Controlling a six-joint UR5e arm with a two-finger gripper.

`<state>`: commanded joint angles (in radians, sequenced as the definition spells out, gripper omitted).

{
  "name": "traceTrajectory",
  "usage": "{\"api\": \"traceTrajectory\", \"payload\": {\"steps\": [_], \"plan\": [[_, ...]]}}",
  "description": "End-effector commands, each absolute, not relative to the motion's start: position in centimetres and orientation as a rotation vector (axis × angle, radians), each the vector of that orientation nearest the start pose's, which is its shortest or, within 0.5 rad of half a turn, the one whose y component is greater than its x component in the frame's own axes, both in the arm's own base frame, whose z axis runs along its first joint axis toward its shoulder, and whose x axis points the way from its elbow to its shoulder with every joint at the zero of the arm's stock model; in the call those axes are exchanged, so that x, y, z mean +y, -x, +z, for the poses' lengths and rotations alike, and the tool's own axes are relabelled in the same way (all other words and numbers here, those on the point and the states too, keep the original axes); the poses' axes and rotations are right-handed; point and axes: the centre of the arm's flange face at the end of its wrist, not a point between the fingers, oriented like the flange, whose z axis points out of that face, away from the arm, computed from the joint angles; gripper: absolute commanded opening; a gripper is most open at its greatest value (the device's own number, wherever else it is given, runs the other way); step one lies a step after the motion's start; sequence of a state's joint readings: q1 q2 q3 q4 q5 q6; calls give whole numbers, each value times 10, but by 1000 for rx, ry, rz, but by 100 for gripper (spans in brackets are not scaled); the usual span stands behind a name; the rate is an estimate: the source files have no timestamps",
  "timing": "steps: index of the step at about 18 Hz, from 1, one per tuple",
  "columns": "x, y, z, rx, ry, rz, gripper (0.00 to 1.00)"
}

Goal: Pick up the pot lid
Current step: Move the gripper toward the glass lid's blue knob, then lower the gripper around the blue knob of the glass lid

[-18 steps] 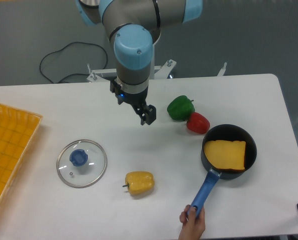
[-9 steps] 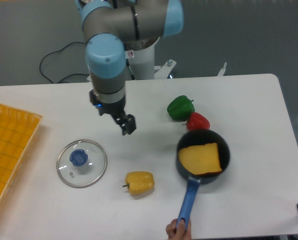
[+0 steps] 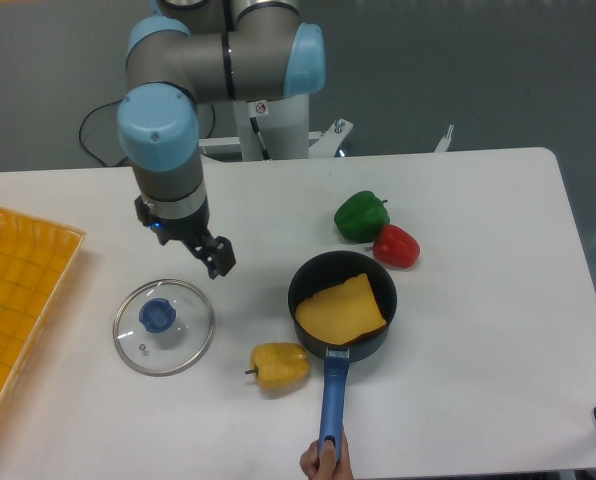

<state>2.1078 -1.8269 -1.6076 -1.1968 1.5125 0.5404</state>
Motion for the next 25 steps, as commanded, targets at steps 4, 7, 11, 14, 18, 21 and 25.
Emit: {"api": "traceTrajectory", "payload": {"steps": [4, 7, 11, 14, 18, 21, 25], "plan": [[603, 162, 352, -162, 2993, 3, 100], [619, 148, 342, -137, 2989, 16, 100], [640, 127, 298, -91, 3084, 164, 100], [644, 124, 287, -81, 3097, 162, 100], [642, 123, 278, -76, 3111, 160, 100], [641, 123, 277, -78, 3115, 161, 100], [633, 125, 270, -118, 3134, 152, 100]]}}
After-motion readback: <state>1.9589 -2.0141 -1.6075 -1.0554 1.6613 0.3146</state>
